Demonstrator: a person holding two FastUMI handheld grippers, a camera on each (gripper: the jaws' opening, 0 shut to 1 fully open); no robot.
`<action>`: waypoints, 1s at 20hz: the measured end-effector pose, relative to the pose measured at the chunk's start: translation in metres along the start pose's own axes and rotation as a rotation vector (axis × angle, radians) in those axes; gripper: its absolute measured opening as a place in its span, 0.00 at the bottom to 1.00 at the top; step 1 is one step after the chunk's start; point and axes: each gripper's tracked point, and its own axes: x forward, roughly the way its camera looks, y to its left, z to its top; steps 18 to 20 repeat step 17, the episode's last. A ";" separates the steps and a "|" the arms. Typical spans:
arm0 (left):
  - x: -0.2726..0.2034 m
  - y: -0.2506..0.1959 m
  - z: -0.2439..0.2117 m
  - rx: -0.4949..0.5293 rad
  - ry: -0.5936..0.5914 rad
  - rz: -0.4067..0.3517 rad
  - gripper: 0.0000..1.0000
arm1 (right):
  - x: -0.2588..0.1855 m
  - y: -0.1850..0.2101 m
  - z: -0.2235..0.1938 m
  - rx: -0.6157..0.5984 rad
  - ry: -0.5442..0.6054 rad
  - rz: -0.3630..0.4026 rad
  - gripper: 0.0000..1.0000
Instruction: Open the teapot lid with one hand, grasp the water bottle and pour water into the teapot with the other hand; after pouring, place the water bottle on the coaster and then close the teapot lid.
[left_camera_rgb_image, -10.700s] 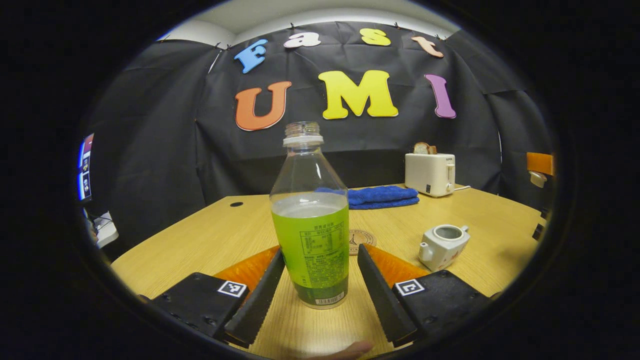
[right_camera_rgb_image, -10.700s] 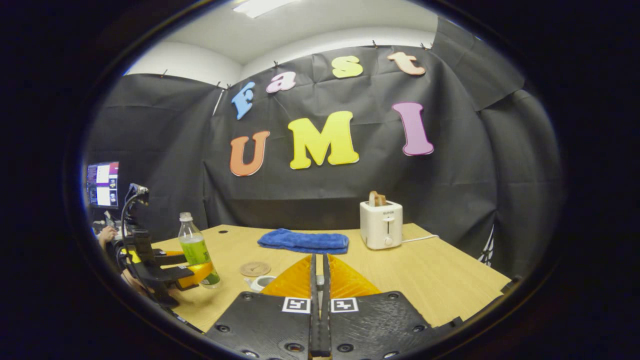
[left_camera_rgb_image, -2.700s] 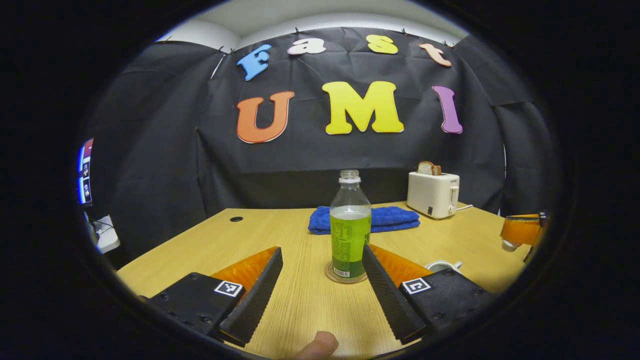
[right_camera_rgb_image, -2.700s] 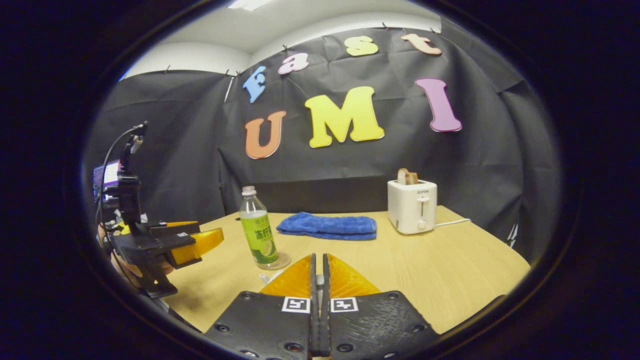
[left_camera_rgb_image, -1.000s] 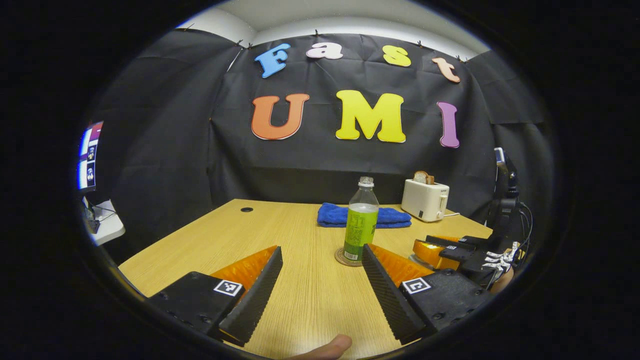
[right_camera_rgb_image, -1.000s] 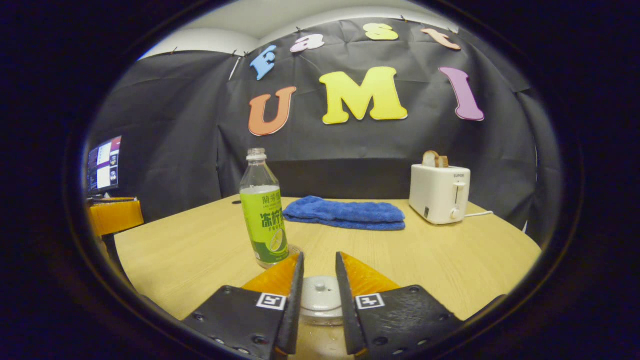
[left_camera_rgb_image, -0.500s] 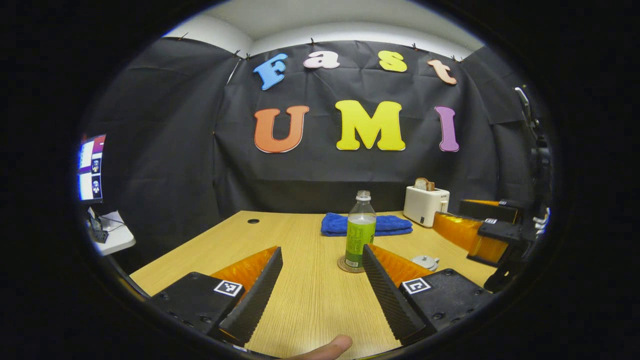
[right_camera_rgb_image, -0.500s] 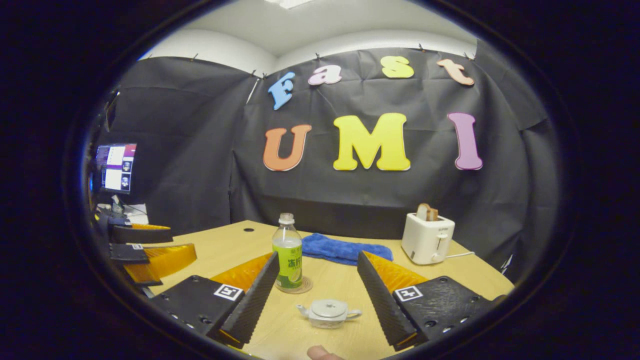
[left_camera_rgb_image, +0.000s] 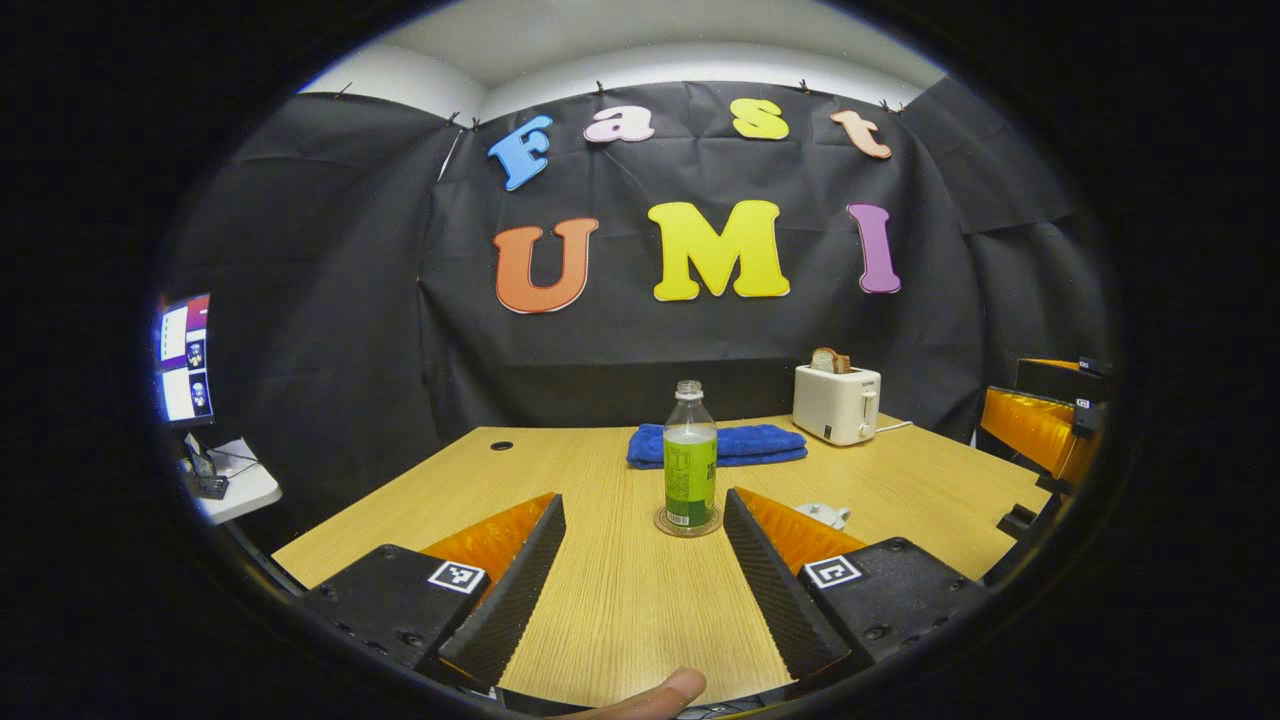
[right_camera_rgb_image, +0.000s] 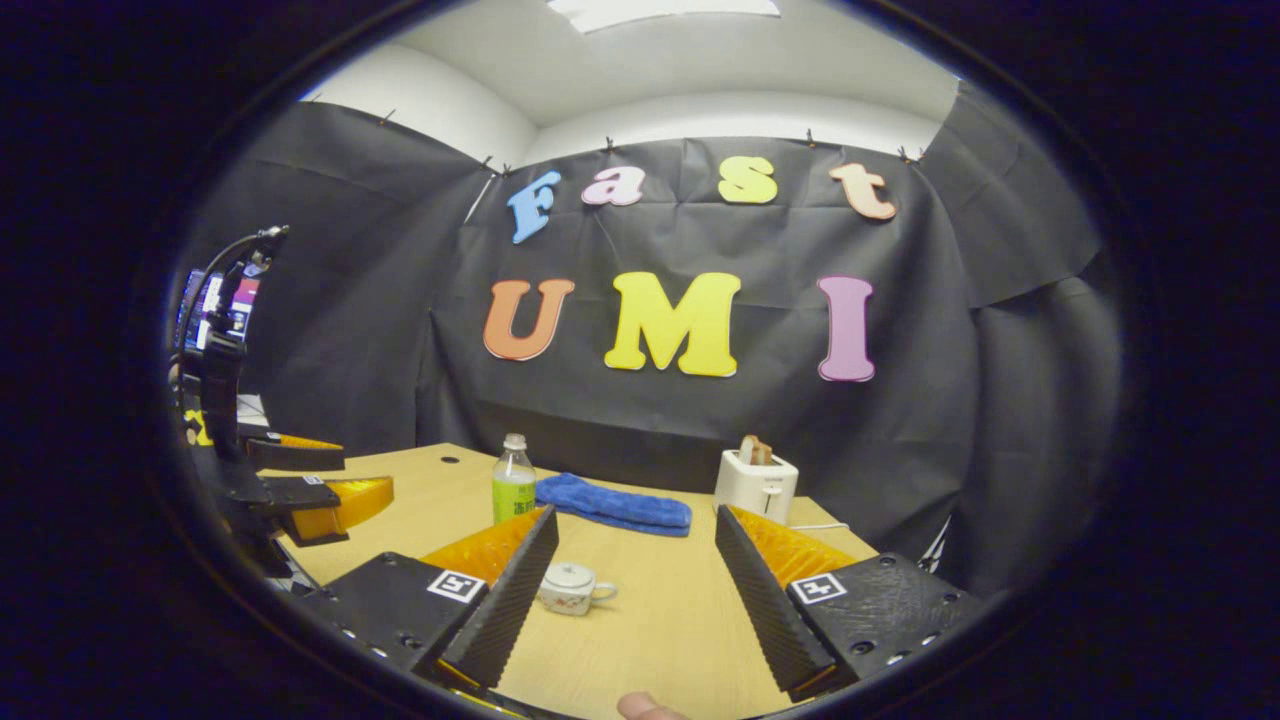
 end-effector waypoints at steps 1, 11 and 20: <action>0.000 -0.003 0.001 0.001 -0.002 0.003 0.99 | 0.002 -0.002 -0.004 0.017 0.014 0.004 0.95; -0.002 -0.011 -0.001 0.014 -0.003 0.006 0.99 | 0.013 -0.007 -0.029 0.033 0.098 -0.011 0.97; -0.002 -0.001 0.000 -0.018 0.000 0.015 0.99 | 0.016 0.003 -0.035 0.017 0.106 0.006 0.97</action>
